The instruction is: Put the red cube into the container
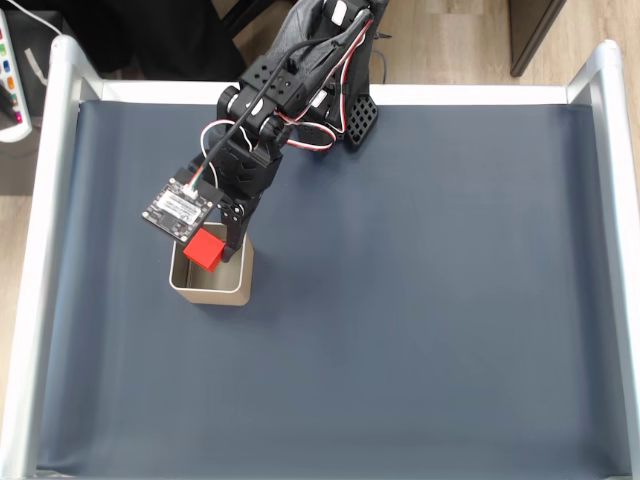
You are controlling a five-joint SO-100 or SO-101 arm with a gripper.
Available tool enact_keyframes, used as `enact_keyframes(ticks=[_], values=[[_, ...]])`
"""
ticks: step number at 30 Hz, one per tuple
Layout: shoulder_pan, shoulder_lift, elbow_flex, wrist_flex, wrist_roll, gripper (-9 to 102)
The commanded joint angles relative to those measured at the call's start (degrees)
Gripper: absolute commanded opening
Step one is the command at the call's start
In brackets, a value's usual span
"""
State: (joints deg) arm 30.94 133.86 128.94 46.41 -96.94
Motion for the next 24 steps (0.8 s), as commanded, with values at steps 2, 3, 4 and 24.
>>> enact_keyframes(ticks=[2, 3, 4, 24], values=[[1.8, 2.5, 4.9, -7.8, -2.5, 0], [1.9, 2.5, 6.0, -8.9, -2.8, 0], [2.0, 2.6, 6.6, -9.3, -2.8, 0], [0.9, 2.4, 7.1, -10.6, 1.3, 22]])
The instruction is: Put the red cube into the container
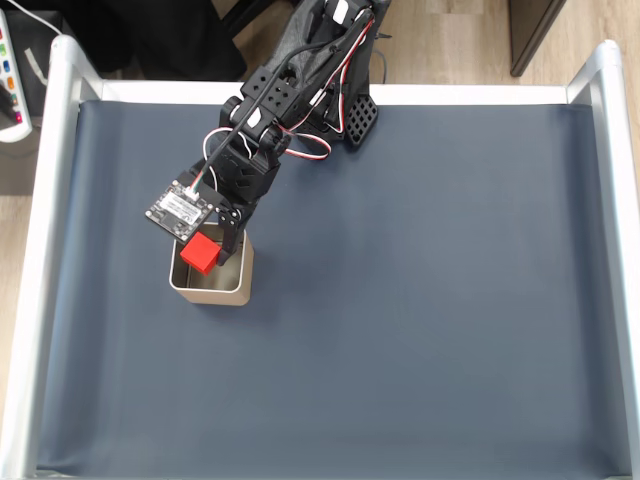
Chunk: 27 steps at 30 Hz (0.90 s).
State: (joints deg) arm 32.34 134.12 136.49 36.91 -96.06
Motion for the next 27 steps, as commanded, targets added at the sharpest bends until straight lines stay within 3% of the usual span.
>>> enact_keyframes(ticks=[1, 10, 17, 27], values=[[-0.5, 2.1, -0.4, -1.2, 0.4, 23], [-0.9, 2.5, -0.4, -1.4, 0.8, 24], [-4.7, 5.3, -1.0, -1.3, 3.0, 0], [-19.2, 11.7, -0.8, 2.2, 3.4, 0]])
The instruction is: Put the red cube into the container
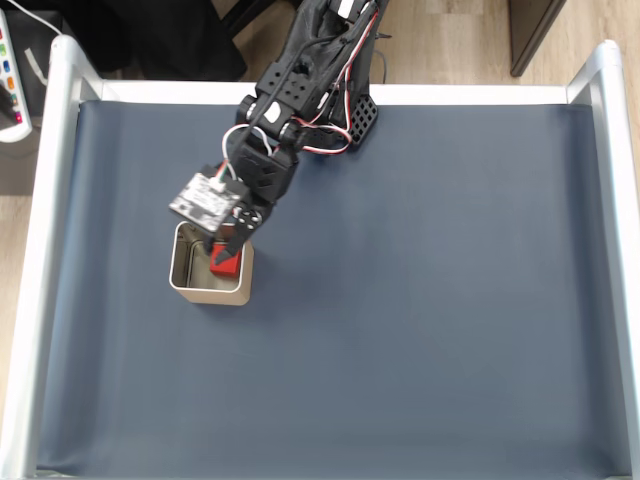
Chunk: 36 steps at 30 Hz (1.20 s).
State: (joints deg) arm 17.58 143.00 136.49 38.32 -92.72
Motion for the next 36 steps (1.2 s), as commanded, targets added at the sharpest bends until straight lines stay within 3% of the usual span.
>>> enact_keyframes(ticks=[1, 8, 12, 24, 30, 36], values=[[-6.4, 3.7, -0.1, 0.9, 0.1, 0], [-19.6, 11.0, 8.4, 0.8, 0.0, 0], [-22.4, 16.0, 15.5, -1.2, 0.4, 0], [-20.1, 35.0, 35.4, -7.0, 3.0, 0], [-17.7, 41.6, 42.6, -5.1, 4.2, 0], [-17.1, 46.7, 42.8, 4.5, 5.5, 0]])
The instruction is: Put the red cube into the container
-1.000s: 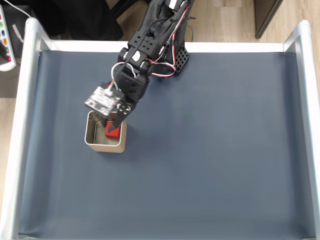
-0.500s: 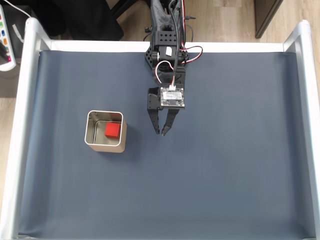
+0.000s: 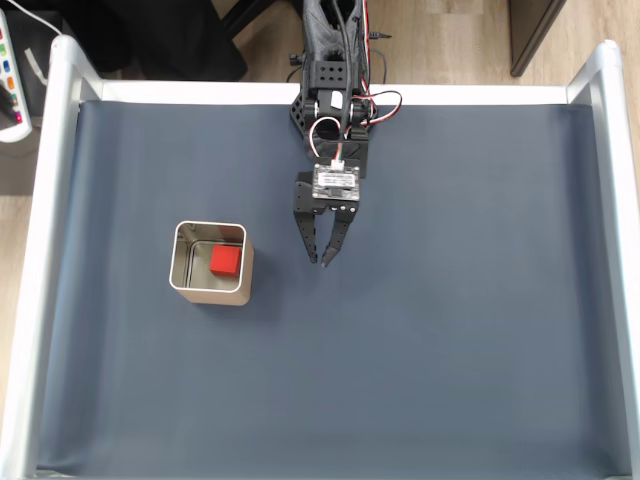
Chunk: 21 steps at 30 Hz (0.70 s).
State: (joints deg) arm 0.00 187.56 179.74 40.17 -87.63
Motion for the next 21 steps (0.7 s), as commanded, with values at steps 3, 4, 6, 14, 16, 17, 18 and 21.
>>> enact_keyframes(ticks=[3, 4, 6, 14, 16, 17, 18, 21], values=[[0.4, 4.7, -0.4, 8.0, -0.2, 0], [0.2, 4.7, -0.4, 9.1, -0.6, 0], [0.1, 4.7, -0.4, 11.3, -2.5, 0], [0.2, 4.7, -0.4, 21.9, -7.1, 0], [0.2, 4.7, -0.4, 24.5, -8.1, 0], [0.2, 4.7, -0.4, 25.8, -8.4, 0], [0.2, 4.7, -0.4, 27.2, -8.8, 0], [0.1, 4.7, -0.4, 31.5, -9.1, 0]])
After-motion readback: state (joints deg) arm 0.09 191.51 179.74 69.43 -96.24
